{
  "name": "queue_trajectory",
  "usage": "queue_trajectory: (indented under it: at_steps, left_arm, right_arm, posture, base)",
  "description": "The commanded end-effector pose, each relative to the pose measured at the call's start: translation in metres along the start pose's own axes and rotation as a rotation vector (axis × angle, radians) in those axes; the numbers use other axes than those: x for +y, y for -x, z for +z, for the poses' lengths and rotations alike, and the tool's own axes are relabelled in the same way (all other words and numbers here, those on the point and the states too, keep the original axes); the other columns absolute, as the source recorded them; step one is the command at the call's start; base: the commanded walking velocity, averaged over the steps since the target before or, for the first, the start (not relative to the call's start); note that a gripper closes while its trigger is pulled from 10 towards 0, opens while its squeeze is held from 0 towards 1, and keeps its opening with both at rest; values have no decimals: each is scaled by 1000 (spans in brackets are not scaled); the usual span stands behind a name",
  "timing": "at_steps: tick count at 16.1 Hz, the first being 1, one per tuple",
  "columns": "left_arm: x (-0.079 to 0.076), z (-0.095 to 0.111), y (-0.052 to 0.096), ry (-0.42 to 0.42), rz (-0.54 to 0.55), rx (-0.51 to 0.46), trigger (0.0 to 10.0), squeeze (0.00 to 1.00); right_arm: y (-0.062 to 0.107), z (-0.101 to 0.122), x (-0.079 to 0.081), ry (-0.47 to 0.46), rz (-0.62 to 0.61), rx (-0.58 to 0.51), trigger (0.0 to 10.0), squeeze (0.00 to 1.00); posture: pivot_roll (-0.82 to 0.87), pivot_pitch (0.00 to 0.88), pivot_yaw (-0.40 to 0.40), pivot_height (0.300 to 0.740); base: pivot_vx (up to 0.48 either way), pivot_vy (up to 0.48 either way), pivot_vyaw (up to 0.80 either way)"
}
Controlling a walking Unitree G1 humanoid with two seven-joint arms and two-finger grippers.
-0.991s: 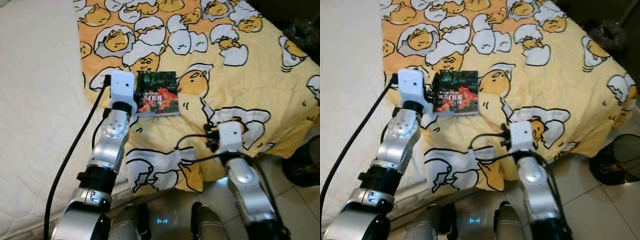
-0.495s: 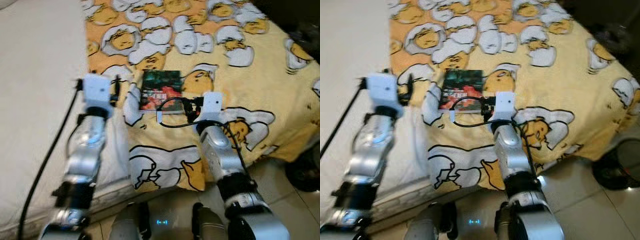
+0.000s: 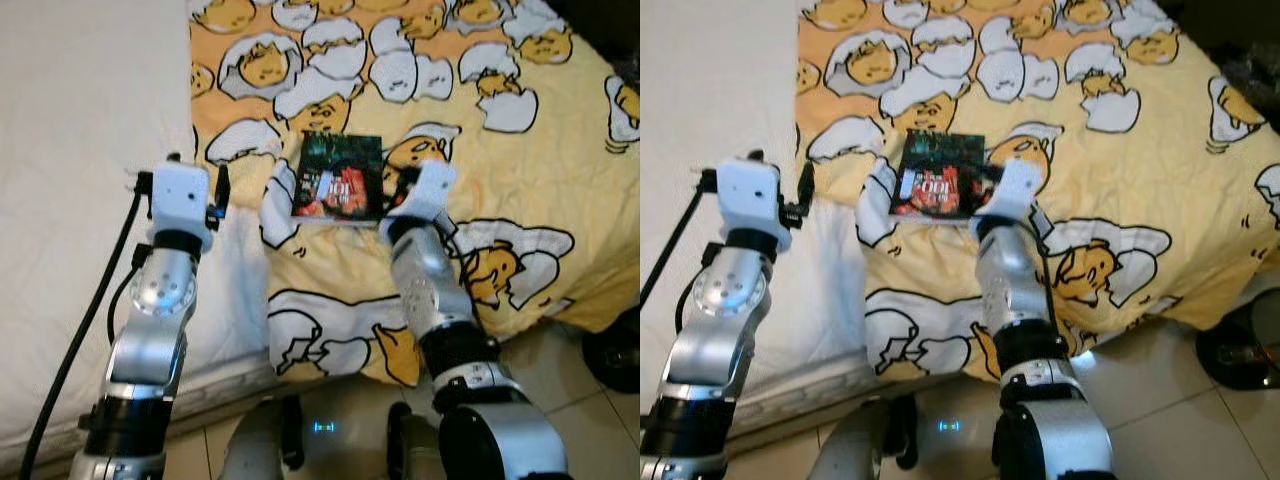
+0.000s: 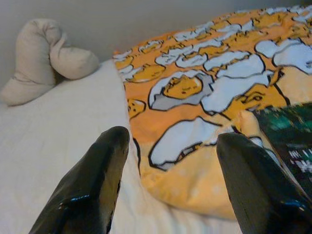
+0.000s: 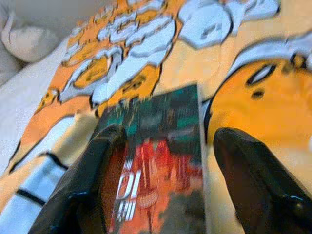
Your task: Clean up the room
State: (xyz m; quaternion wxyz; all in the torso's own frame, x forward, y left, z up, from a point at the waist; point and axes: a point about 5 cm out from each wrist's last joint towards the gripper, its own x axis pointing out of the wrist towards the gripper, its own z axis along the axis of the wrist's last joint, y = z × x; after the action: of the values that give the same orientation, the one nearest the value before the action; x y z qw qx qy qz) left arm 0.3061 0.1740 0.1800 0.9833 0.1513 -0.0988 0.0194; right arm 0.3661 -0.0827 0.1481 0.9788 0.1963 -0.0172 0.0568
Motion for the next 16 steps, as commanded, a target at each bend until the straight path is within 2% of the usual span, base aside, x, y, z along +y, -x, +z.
queue_trajectory:
  at_steps: [1, 2, 4, 7, 10, 13, 16]
  left_arm:
    - [-3, 3, 4, -17, -23, -1, 10000, 0]
    - [-4, 4, 4, -20, -33, 1, 10000, 0]
    - [-7, 2, 5, -26, -47, 9, 10000, 0]
    - [-6, 1, 6, -35, -50, 15, 10000, 0]
    - [-4, 2, 7, -43, -48, 19, 10000, 0]
    - [-4, 2, 7, -51, -47, 14, 10000, 0]
    - [-3, 3, 7, -56, -45, 10, 10000, 0]
  right_arm:
    - [8, -11, 11, -11, 2, -5, 10000, 0]
    - [12, -16, 13, -30, 7, 7, 10000, 0]
    - [19, -39, 7, -168, -44, 128, 10000, 0]
    - [20, -49, 5, -219, -60, 173, 10000, 0]
    - [22, -51, 14, -279, -53, 198, 10000, 0]
    - [22, -53, 20, -297, -39, 206, 10000, 0]
    - [26, -50, 39, -267, 17, 186, 10000, 0]
  posture:
    - [95, 279, 61, 723]
    - [84, 282, 65, 723]
    - [84, 282, 65, 723]
    - [81, 286, 70, 723]
    - [90, 290, 70, 723]
    - [91, 290, 70, 723]
    - [91, 290, 67, 723]
  base:
    - [0, 0, 0]
    - [0, 0, 0]
    - [0, 0, 0]
    - [0, 0, 0]
    - [0, 0, 0]
    - [0, 0, 0]
    - [0, 0, 0]
